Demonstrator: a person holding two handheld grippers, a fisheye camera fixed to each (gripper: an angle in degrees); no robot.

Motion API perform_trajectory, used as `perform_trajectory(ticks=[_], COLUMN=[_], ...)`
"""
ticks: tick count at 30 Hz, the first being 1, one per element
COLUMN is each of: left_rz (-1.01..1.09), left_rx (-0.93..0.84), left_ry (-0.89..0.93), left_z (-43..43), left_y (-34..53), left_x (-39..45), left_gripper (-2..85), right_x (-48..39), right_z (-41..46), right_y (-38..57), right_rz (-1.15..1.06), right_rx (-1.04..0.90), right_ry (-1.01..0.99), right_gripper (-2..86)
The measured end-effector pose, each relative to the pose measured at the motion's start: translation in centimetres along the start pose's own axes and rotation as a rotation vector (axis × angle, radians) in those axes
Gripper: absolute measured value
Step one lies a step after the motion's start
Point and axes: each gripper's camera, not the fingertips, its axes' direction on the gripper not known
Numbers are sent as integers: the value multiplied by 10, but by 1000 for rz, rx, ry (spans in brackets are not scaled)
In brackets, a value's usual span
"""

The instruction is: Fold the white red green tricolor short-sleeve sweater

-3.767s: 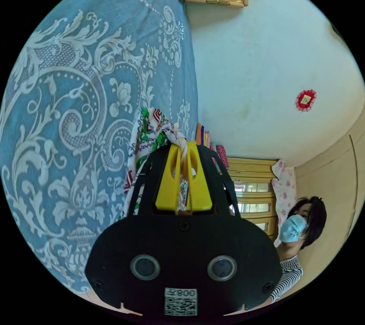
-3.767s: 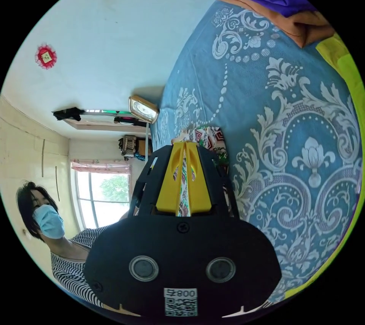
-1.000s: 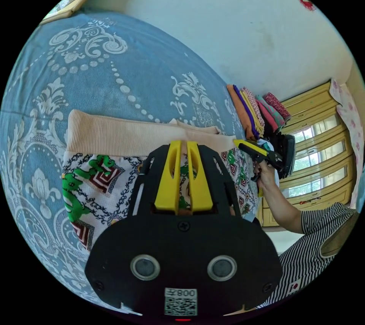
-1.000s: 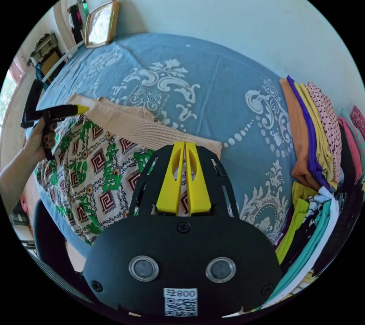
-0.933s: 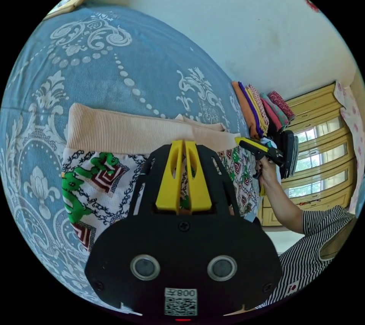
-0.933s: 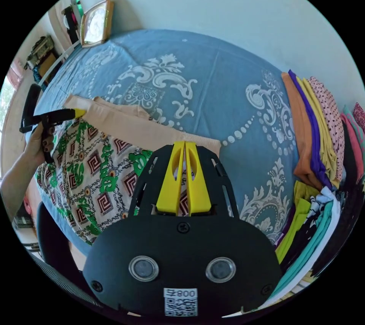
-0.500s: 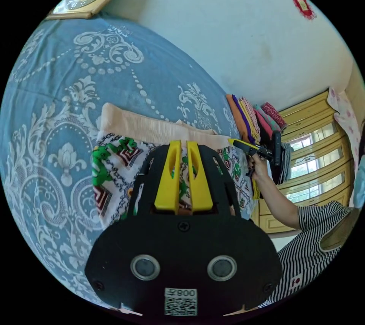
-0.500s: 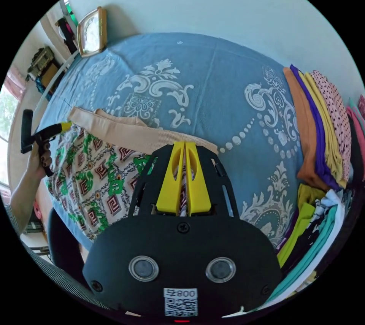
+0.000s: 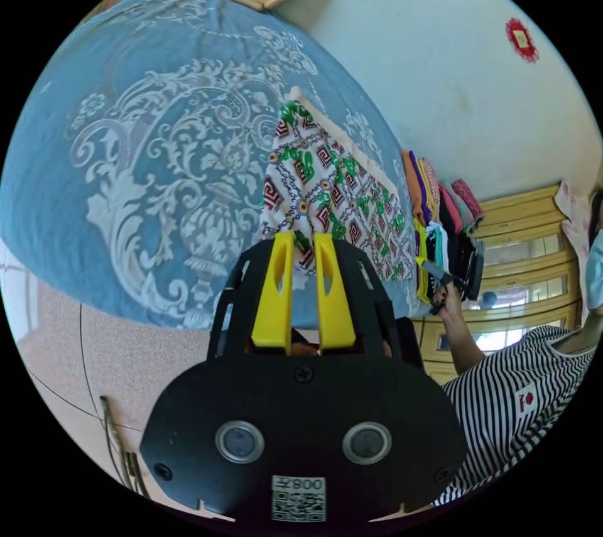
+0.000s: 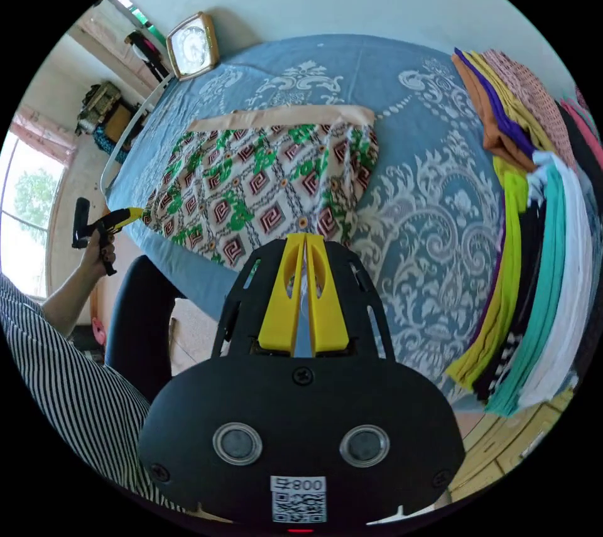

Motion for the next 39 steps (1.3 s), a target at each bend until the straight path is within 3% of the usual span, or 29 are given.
perform_trajectory(ticks=[6, 11, 18, 30, 35, 39], left_rz=[-32, -85, -104, -151, -147, -63], left_rx=[-23, -46, -41, -67, 8, 58], left_ry=[-35, 27, 31, -2, -12, -23], left_z=[-13, -12, -30, -50, -73, -90], left_y=[32, 51, 77, 114, 131, 140], left_x=[-37, -63, -79, -97, -88, -61], left_gripper=[84, 70, 17, 16, 21, 19], right_x=[70, 95, 119, 167, 156, 113], right_z=[-14, -9, 4, 9, -15, -39], right_y=[66, 91, 105, 151, 158, 147], right_rz=[195, 233, 239, 391, 411, 304], right_rx=[33, 44, 3, 19, 70, 93], right_ry=[-149, -168, -261, -410, -337, -224], right_gripper=[29, 49, 12, 3, 1, 1])
